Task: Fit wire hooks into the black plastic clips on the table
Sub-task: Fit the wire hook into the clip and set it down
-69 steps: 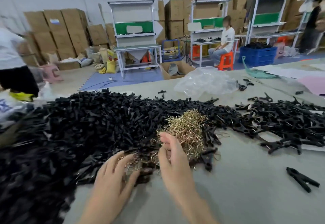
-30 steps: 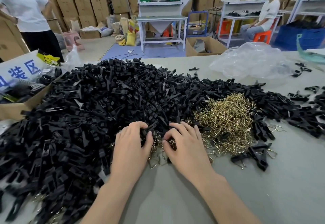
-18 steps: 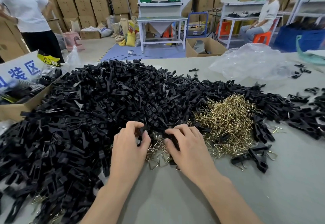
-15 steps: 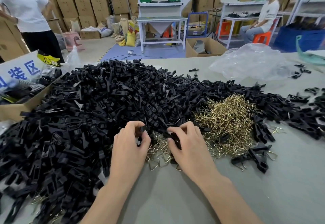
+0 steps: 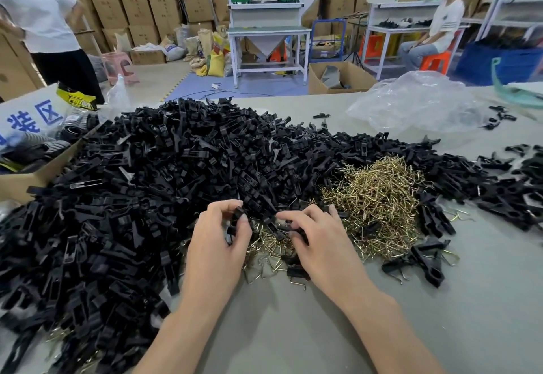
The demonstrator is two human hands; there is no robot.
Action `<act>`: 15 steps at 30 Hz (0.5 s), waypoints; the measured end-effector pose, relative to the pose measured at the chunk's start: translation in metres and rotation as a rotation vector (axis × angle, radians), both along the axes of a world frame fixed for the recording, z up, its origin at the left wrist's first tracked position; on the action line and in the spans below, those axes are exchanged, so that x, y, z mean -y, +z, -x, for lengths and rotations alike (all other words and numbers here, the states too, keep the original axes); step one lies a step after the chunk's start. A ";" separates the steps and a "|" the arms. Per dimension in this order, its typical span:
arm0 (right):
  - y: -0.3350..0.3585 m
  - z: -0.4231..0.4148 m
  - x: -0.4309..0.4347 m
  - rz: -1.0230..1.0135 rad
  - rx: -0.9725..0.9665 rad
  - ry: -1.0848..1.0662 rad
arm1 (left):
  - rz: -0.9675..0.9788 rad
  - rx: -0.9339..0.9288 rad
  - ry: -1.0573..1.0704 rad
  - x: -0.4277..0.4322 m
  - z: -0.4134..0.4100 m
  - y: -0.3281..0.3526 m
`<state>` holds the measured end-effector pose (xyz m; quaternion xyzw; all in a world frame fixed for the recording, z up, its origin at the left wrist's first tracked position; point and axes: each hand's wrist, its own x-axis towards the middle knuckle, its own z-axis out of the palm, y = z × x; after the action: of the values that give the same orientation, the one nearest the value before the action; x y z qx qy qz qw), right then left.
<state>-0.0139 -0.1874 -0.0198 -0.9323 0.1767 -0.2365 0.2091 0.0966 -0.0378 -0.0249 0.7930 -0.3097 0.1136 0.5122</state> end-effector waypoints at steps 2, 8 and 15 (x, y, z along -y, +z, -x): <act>0.001 0.002 0.000 0.067 -0.050 0.004 | -0.008 0.006 -0.012 0.002 0.002 0.000; 0.001 0.003 -0.004 0.206 -0.017 -0.042 | -0.056 0.128 -0.035 0.002 0.006 0.003; 0.006 0.002 -0.002 -0.046 0.177 0.067 | -0.101 0.174 -0.039 0.004 0.013 0.010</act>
<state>-0.0163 -0.1851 -0.0134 -0.9082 0.1314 -0.3065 0.2530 0.0837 -0.0416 -0.0146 0.7987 -0.3737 0.1564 0.4448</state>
